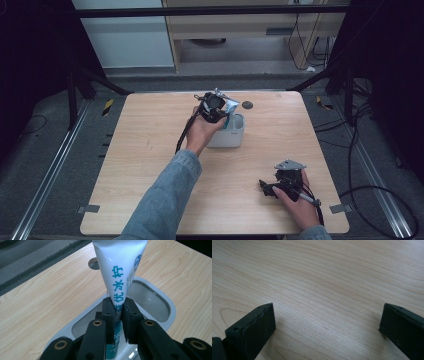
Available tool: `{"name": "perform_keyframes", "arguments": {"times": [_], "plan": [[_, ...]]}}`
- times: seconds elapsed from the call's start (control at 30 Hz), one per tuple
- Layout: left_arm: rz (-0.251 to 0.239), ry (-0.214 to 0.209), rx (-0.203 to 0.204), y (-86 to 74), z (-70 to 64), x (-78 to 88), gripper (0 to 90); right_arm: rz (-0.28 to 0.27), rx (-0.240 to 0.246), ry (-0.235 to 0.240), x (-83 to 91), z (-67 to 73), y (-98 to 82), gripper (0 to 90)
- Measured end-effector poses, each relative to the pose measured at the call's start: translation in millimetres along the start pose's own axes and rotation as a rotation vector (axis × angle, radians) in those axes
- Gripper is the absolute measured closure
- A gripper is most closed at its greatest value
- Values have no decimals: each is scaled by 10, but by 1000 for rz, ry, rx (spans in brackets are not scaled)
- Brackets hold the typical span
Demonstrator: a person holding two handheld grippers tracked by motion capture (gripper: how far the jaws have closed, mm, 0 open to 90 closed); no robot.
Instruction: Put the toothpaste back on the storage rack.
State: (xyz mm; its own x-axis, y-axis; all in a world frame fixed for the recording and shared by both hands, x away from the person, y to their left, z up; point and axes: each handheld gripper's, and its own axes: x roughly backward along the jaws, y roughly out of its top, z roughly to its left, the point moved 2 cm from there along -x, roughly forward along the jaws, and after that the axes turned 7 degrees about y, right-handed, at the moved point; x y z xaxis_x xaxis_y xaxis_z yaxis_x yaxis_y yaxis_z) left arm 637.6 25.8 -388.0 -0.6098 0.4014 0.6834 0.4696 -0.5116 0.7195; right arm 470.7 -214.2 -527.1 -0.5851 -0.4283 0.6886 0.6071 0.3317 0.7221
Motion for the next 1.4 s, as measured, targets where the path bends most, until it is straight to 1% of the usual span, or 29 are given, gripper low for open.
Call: {"name": "perform_keyframes", "arguments": {"times": [0.07,0.17,0.5,0.53,0.57,0.6,0.73,0.77,0.87,1.13,1.3,1.33,1.4], "plan": [[2,1,-2,9,-20,-11,807,0,1,0,0,0,0,4],[5,3,-7,19,-17,-19,807,0,1,0,0,0,0,4],[1,-2,8,22,-2,-41,806,0,1,-1,0,-1,0,4],[2,1,5,22,-5,-40,806,0,1,0,0,-1,0,4],[5,19,-13,24,-26,-35,806,-3,-7,1,0,4,2,4],[7,25,-19,25,-38,-31,806,0,1,0,0,0,0,4],[5,20,-14,23,-28,-24,806,0,2,-1,0,-1,-1,4],[8,16,-3,21,-20,-17,806,0,1,0,0,0,0,4],[8,19,-12,22,-22,-12,807,0,1,0,0,0,0,4],[-4,13,-6,17,-30,3,790,0,0,0,0,0,0,4],[-20,13,-15,24,-54,50,759,0,0,0,0,0,0,4],[-21,14,-21,23,-63,60,759,1,-8,2,2,5,1,4],[-23,18,-34,16,-73,87,740,0,2,-1,0,0,-1,4]]}}
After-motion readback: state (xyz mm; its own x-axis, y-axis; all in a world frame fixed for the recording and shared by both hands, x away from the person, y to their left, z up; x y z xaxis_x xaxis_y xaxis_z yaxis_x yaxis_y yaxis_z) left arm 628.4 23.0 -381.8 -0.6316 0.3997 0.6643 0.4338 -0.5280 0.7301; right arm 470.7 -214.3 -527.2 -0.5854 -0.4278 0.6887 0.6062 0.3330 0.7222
